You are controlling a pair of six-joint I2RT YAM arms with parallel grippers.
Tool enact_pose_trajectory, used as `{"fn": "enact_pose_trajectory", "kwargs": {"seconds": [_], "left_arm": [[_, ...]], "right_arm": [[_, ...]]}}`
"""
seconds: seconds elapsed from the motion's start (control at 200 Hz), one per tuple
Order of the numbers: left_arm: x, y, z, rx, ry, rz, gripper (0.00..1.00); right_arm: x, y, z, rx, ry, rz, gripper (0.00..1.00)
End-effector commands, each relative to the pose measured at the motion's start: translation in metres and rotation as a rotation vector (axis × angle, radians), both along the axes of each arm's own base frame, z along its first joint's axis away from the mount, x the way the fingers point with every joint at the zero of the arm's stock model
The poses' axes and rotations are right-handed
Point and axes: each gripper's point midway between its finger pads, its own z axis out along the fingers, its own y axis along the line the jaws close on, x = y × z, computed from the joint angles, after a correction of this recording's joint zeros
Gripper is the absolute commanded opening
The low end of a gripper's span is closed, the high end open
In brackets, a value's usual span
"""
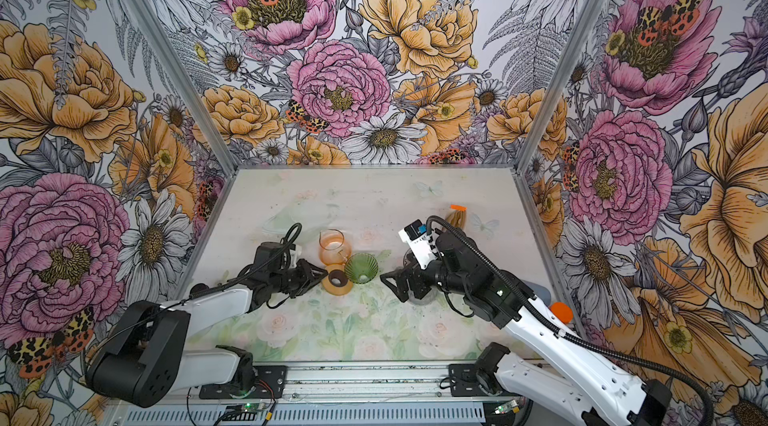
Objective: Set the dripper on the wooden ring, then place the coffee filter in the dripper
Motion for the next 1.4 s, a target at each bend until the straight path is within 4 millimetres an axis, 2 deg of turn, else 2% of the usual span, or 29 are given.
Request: {"fn": "enact_pose_trajectory", "kwargs": {"seconds": [0.0, 0.18, 0.375, 0.635, 0.876, 1.086, 1.396], "left_arm": [[0.005, -0.005, 0.012, -0.008, -0.054, -0.017, 0.21], [0.003, 0.001, 0.024, 0.045, -0.074, -0.024, 0.18], [-0.007, 0.02, 0.037, 0.218, -0.057, -0.045, 0.16], [-0.018, 0.032, 0.044, 0.442, -0.012, -0.111, 0.16], [-0.018, 0.031, 0.058, 0.641, -0.014, -0.165, 0.15], [-0.014, 0.039, 0.056, 0.808, -0.015, -0.146, 0.14], [-0.008, 0.042, 0.056, 0.915, -0.053, -0.082, 0.13]], "right_arm": [[0.003, 0.0, 0.012, 0.031, -0.027, -0.006, 0.99], [0.003, 0.0, 0.013, 0.031, -0.03, -0.008, 1.0], [0.004, 0.0, 0.012, 0.029, -0.03, -0.01, 1.0], [0.005, 0.001, 0.011, 0.024, -0.029, -0.011, 0.99], [0.005, 0.0, 0.007, 0.02, -0.021, -0.013, 0.99], [0.005, -0.001, 0.008, 0.02, -0.027, -0.017, 0.99], [0.005, -0.002, 0.009, 0.023, -0.026, -0.02, 0.99]]}}
